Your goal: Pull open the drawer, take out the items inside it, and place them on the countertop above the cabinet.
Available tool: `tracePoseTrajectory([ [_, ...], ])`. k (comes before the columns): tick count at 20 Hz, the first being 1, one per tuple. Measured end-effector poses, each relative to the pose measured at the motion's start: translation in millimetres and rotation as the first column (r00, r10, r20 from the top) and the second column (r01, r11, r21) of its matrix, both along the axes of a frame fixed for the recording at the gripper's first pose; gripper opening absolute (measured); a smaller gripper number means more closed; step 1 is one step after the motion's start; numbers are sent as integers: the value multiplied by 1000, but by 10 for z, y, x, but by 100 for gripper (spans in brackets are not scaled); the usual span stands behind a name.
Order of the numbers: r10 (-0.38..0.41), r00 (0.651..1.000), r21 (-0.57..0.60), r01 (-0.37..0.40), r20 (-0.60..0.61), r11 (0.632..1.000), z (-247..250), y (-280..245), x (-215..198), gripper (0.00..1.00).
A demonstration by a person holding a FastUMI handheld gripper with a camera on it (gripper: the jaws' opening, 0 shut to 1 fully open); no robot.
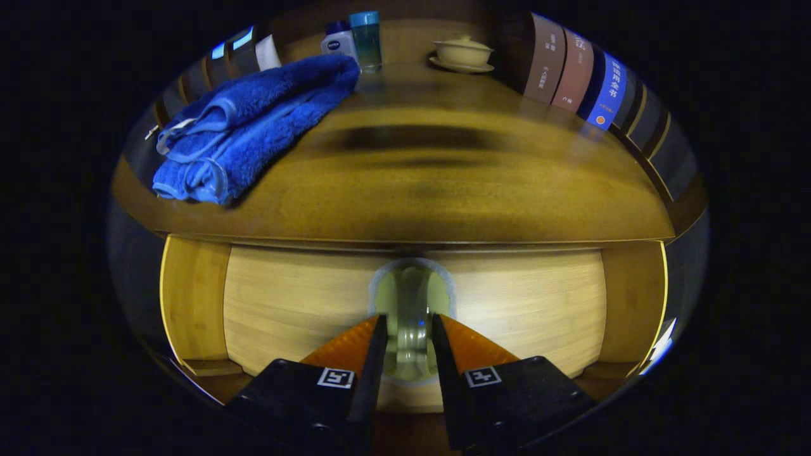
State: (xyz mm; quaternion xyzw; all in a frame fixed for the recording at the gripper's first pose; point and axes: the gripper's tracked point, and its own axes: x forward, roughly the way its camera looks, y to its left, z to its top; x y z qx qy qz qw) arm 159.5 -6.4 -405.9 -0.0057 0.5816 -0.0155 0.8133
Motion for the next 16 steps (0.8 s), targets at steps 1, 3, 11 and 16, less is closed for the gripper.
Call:
tracePoseTrajectory([
  [1, 7, 1000, -9, -7, 22, 1000, 15, -10, 62, 36],
  [3, 24, 1000, -8, -24, 5, 1000, 40, -18, 26, 23],
  [11, 4, 990, 30, -8, 138, 1000, 412, 0, -97, 23],
  [16, -2, 954, 41, -11, 299, 999, 1111, 15, -75, 23],
])
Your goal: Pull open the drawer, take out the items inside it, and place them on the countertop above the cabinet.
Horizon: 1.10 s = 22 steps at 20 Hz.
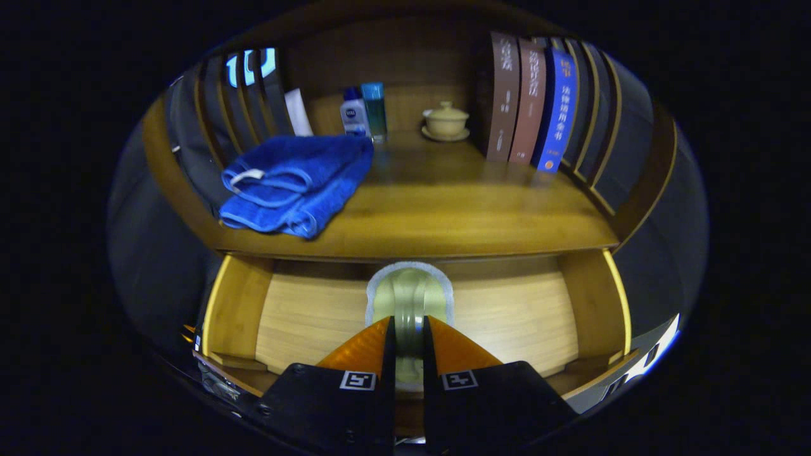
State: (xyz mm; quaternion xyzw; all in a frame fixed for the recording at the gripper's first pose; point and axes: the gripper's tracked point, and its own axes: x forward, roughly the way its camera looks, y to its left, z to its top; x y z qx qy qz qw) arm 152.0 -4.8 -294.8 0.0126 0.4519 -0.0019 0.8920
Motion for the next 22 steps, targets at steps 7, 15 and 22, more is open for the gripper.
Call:
tracePoseTrajectory([
  [7, -3, 983, 34, -3, 182, 999, 774, 43, 343, 23],
  [15, -51, 979, 57, 41, 198, 998, 597, -83, 1316, 23],
  [22, -57, 989, 49, 51, 135, 997, 224, -122, 1725, 23],
])
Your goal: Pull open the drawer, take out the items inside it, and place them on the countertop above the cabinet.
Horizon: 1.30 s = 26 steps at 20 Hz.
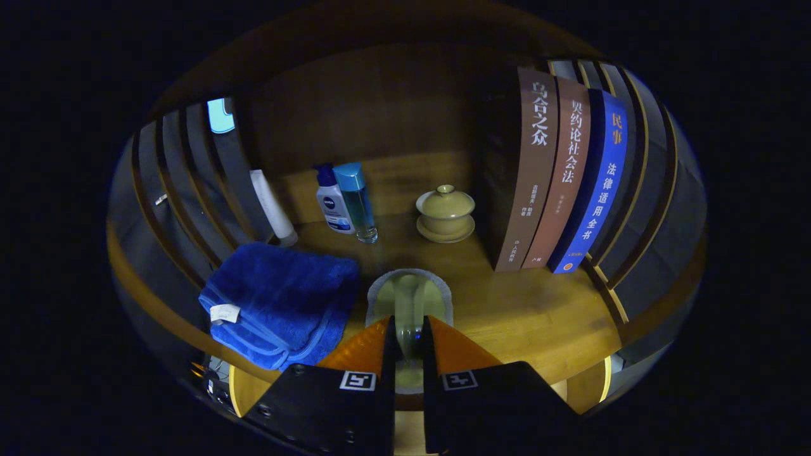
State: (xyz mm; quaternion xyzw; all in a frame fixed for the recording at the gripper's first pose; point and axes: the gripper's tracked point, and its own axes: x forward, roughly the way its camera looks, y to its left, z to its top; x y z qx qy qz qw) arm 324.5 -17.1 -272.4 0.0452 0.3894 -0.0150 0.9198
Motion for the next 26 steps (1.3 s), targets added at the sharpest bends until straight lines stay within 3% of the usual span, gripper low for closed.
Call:
tracePoseTrajectory([
  [4, 15, 1000, 1, -15, 11, 1000, -49, 34, 63, 23],
  [5, 15, 1000, -1, -15, 16, 1000, -35, 39, 49, 27],
  [8, 7, 1000, 10, -7, 15, 1000, -23, 47, 25, 100],
  [16, 5, 978, 8, -7, 208, 1000, 628, 61, -403, 100],
  [23, 27, 874, -1, -30, 484, 1000, 1382, 192, -1477, 99],
  [26, 37, 828, -20, -31, 560, 999, 1453, 241, -2047, 99],
])
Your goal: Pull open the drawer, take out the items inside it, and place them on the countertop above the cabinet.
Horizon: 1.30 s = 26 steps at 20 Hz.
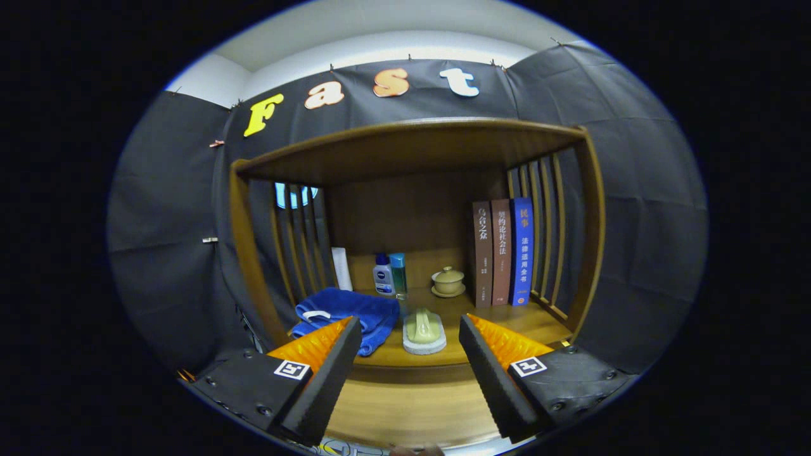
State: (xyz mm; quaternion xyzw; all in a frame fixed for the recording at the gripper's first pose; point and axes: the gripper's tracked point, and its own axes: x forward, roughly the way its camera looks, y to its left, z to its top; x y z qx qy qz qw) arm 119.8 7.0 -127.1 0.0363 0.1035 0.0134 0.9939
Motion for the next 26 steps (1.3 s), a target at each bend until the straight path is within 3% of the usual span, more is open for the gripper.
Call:
tracePoseTrajectory([
  [5, -25, 998, 29, 23, 65, 999, -370, -30, -820, 99],
  [11, -25, 999, 32, 26, -36, 999, -1283, -61, -1329, 99],
  [18, -54, 989, 24, 57, -137, 998, -1978, -117, -1168, 99],
  [26, -59, 989, 5, 60, -137, 998, -1993, -78, -972, 99],
])
